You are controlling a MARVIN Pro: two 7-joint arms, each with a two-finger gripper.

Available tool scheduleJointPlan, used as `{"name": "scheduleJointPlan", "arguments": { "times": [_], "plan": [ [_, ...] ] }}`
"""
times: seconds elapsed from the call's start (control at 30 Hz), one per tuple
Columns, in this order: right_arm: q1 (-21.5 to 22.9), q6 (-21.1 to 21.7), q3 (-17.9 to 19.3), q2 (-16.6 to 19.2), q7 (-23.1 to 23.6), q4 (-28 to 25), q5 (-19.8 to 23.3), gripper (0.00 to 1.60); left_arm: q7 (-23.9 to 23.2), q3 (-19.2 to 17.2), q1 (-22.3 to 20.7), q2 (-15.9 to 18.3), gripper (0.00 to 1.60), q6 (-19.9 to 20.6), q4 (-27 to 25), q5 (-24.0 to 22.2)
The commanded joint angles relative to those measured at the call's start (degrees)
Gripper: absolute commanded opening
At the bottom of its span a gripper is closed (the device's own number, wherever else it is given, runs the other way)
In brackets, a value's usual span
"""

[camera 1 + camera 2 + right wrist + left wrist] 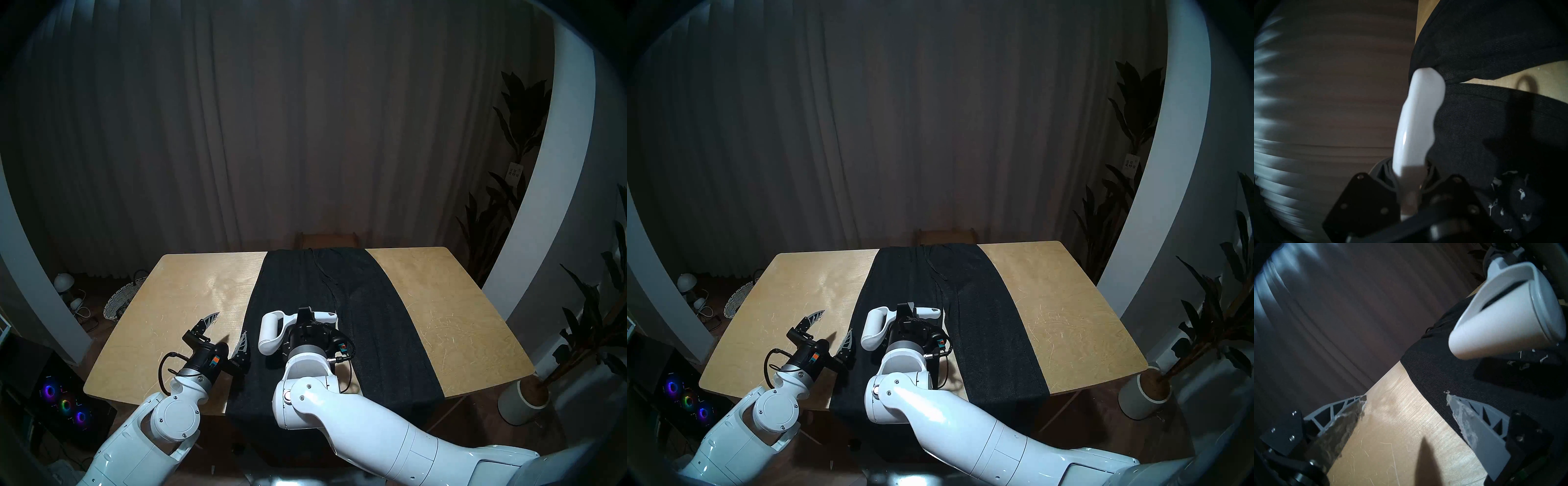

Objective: Remove lint and debris from pants with a lint roller

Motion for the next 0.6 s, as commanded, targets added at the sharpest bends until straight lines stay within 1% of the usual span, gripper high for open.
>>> {"name": "scheduleJointPlan", "arguments": {
  "times": [0.0,0.07,0.1,0.13,0.17,0.3,0.43,0.57],
  "plan": [
    [1.43,0.04,-0.79,-0.63,0.10,-0.40,-1.49,0.00,-0.22,0.39,1.34,0.20,1.60,0.89,-4.00,0.18],
    [1.64,0.04,-0.81,-1.02,-0.27,-0.09,-1.40,0.00,-0.48,0.95,1.61,0.48,1.60,1.50,-3.96,0.73],
    [2.61,0.04,-2.20,-0.99,-0.32,0.41,-2.22,0.00,-0.63,1.35,1.92,0.65,1.60,2.21,-4.00,0.96],
    [2.61,0.04,-2.20,-0.99,-0.32,0.41,-2.22,0.00,-0.63,1.35,1.92,0.65,1.60,2.21,-4.00,0.96],
    [2.91,0.04,-3.08,-0.76,0.28,0.72,-3.43,0.00,-0.57,1.59,1.98,0.75,1.60,2.59,-3.98,1.28],
    [3.57,0.04,-3.66,-0.96,-0.26,0.72,-3.53,0.00,-0.30,2.48,1.85,1.24,1.60,3.28,-3.48,2.73],
    [3.02,0.04,-3.85,-0.35,-0.60,0.72,-3.98,0.00,0.70,3.08,1.54,0.49,1.60,4.07,-2.78,3.56],
    [2.30,0.04,-3.40,0.25,-1.06,0.45,-3.95,0.00,2.85,3.03,1.00,-0.98,1.60,3.81,-2.46,3.56]
  ]
}}
